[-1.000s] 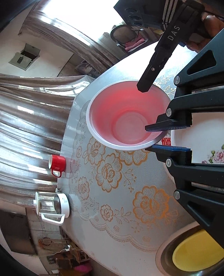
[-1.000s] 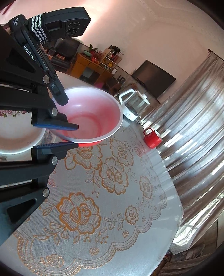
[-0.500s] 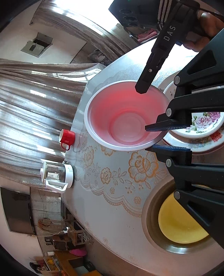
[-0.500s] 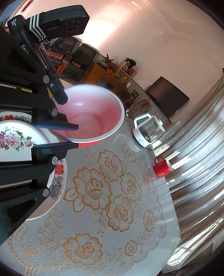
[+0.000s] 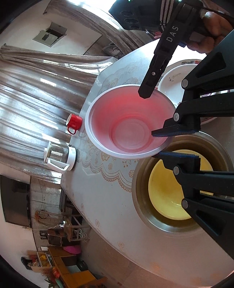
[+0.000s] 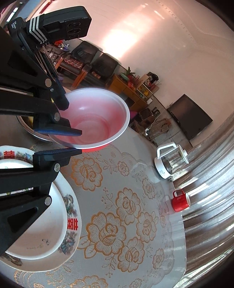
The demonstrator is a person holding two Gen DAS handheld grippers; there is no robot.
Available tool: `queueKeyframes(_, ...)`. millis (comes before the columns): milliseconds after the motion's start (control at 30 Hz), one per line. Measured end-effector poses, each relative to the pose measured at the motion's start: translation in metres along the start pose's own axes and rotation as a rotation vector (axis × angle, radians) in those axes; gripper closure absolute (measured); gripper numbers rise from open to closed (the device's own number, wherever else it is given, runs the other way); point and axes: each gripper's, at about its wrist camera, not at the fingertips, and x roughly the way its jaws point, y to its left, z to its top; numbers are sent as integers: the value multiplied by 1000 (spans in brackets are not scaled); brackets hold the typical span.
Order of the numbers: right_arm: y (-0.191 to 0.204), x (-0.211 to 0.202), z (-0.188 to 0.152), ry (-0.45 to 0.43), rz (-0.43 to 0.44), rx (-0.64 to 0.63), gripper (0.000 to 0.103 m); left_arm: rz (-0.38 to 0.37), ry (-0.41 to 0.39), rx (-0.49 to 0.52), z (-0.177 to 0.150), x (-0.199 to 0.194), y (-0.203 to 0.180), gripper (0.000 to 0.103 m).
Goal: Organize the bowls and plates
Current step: 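Lift the red bowl with the left gripper and carry it over the steel bowl, then lower the red bowl into the yellow bowl and open the left gripper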
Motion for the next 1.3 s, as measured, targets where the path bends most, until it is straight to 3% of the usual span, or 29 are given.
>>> queueKeyframes(633, 52, 51, -38, 195, 64, -86, 91, 53, 29, -128, -43, -36, 67, 88)
queueKeyframes(1300, 43, 71, -52, 284, 23, -43, 88, 44, 98, -163, -52, -17, 78, 88)
